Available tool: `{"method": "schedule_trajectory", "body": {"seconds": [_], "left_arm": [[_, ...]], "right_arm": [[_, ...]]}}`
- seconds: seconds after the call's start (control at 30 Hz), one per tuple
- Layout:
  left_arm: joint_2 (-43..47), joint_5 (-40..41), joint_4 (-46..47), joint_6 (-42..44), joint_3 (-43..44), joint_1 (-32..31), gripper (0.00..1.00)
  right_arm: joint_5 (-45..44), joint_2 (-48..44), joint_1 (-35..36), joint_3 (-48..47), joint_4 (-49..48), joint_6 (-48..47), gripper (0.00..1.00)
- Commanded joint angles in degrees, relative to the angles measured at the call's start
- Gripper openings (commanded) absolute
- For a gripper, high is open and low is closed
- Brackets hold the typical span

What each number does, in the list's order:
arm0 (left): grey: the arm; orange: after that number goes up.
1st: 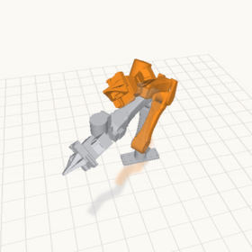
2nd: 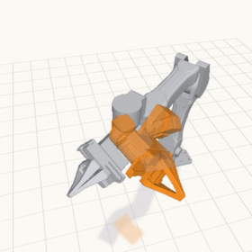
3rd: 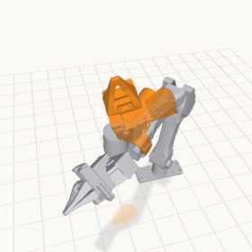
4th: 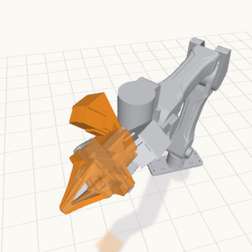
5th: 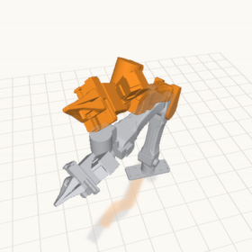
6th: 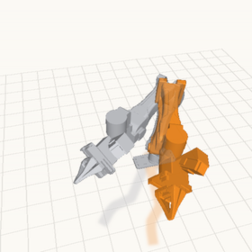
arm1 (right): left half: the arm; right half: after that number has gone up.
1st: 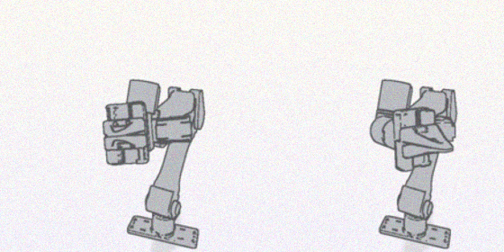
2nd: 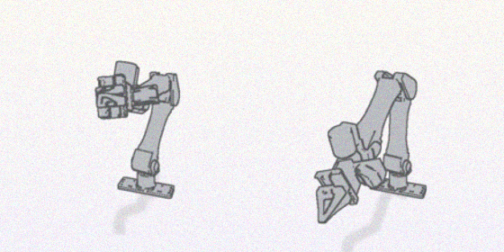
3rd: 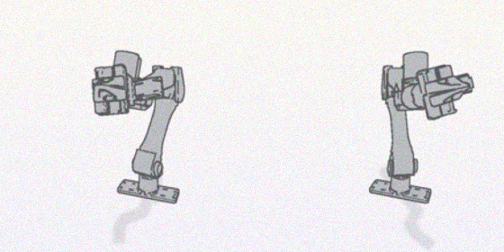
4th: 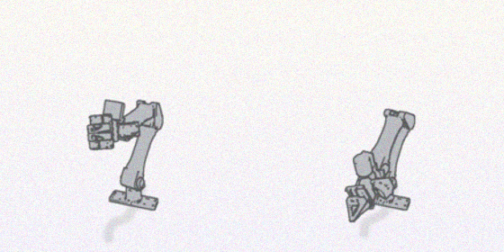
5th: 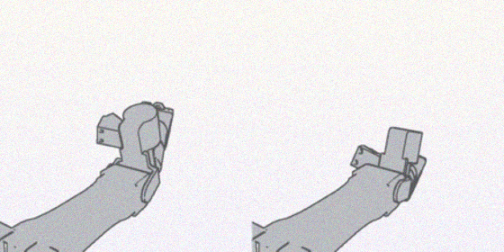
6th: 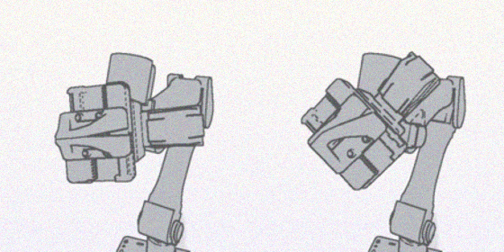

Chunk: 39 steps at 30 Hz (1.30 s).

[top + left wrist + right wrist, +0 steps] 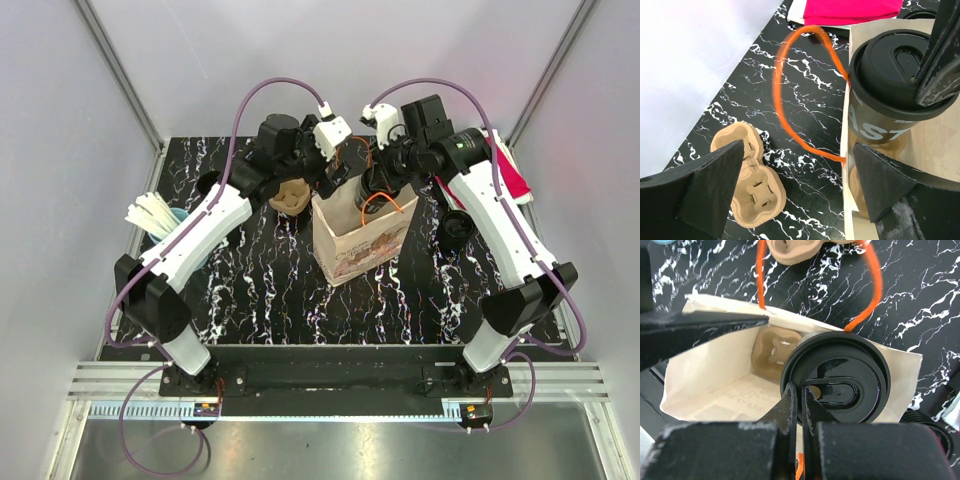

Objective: Pack the takeout coffee

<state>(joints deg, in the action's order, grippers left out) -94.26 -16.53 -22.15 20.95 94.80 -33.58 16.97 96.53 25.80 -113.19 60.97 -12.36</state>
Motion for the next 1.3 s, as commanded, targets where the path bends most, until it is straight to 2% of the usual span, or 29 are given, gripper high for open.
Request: {"method": "schedule_trajectory", "body": {"seconds": [0.0, 0.07, 0.23, 0.33, 0.43, 0.47, 0.6, 0.9, 1.17, 1.27], "left_arm": [[0.0, -2.4, 2.6, -0.8, 2.2, 0.4, 0.96], [-0.1, -2.2, 2.6, -0.8, 1.9, 0.4, 0.91], [-0.1, -1.7, 3.2, -0.9, 1.2, 0.7, 0.72], [0.0, -1.7, 3.3, -1.0, 0.9, 0.7, 0.68], [-0.2, -1.6, 3.4, -1.1, 0.7, 0.8, 0.59], [-0.4, -1.6, 3.4, -1.0, 0.8, 0.7, 0.53], [-0.5, -1.2, 3.5, -1.1, 0.8, 0.7, 0.41], [-0.4, -1.7, 3.9, -2.1, 0.6, 1.1, 0.35], [0.6, -2.7, 3.8, -2.1, -0.1, 2.0, 0.20], [0.8, -2.9, 4.1, -2.2, -0.6, 2.3, 0.18]], "right_arm": [[0.1, -0.1, 1.4, 0.4, 1.3, -6.1, 0.00], [0.3, -0.5, 1.8, 1.9, 1.0, -8.1, 0.00], [0.4, -0.9, 2.1, 3.9, 0.8, -12.2, 0.00], [0.3, -0.7, 2.1, 4.4, 0.9, -14.5, 0.00], [0.3, -0.3, 2.1, 4.2, 1.2, -16.6, 0.00], [0.3, -0.1, 2.1, 4.1, 1.7, -17.2, 0.00], [1.0, 0.5, 2.1, 4.1, 3.2, -20.7, 0.00], [1.0, 1.5, 2.1, 6.0, 4.2, -25.3, 0.00], [1.5, 1.3, 2.1, 8.0, 4.5, -27.0, 0.00], [2.4, 1.3, 2.1, 8.7, 4.9, -27.7, 0.00]]}}
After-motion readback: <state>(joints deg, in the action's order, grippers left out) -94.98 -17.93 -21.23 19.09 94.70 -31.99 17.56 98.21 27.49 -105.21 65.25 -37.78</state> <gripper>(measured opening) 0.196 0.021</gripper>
